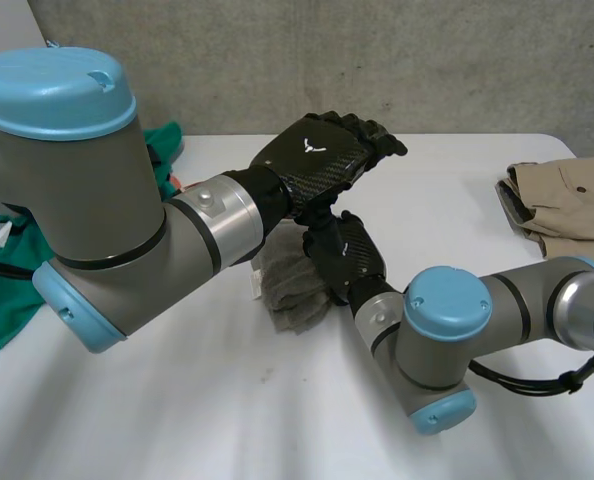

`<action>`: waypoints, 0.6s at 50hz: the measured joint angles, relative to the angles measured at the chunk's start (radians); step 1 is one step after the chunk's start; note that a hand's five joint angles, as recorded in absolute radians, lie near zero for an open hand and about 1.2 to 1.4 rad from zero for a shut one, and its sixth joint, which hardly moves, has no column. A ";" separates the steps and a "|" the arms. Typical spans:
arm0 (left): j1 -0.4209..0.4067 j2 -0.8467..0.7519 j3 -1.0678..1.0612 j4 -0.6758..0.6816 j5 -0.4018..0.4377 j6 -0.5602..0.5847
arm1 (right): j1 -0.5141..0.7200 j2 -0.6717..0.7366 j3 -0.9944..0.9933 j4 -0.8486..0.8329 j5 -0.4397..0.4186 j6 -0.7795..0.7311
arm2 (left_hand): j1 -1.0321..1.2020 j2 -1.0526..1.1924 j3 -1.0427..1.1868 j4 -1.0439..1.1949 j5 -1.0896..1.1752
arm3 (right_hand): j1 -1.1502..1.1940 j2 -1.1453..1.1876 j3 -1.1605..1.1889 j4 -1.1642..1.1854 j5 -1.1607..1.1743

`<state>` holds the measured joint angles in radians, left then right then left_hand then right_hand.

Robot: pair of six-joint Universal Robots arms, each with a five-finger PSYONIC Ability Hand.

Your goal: Fold the laundry.

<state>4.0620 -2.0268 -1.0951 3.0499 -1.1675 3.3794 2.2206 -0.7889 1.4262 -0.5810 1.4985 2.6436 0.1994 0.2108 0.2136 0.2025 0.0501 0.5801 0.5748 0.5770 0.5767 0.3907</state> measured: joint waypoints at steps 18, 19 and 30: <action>0.018 0.016 0.021 0.004 -0.005 -0.002 | -0.096 -0.078 -0.134 -0.012 -0.008 0.055 | 0.000 0.000 0.000 0.000 0.000 | 0.442 0.565 0.566 0.613 0.527; 0.020 0.017 0.026 0.005 -0.006 -0.002 | -0.118 -0.088 -0.152 -0.016 -0.009 0.065 | 0.000 0.000 0.000 0.000 0.000 | 0.442 0.565 0.567 0.615 0.526; 0.046 0.053 0.051 0.010 -0.017 -0.007 | -0.424 -0.096 -0.327 -0.126 -0.077 0.112 | 0.000 0.000 0.000 0.000 0.000 | 0.442 0.565 0.575 0.620 0.537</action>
<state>4.1078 -1.9737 -1.0441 3.0604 -1.1842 3.3729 1.7965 -0.8851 1.0992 -0.7070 1.4211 2.7553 0.1994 0.2108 0.2136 0.2025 0.0502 1.0216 1.1401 1.1516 1.1966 0.9274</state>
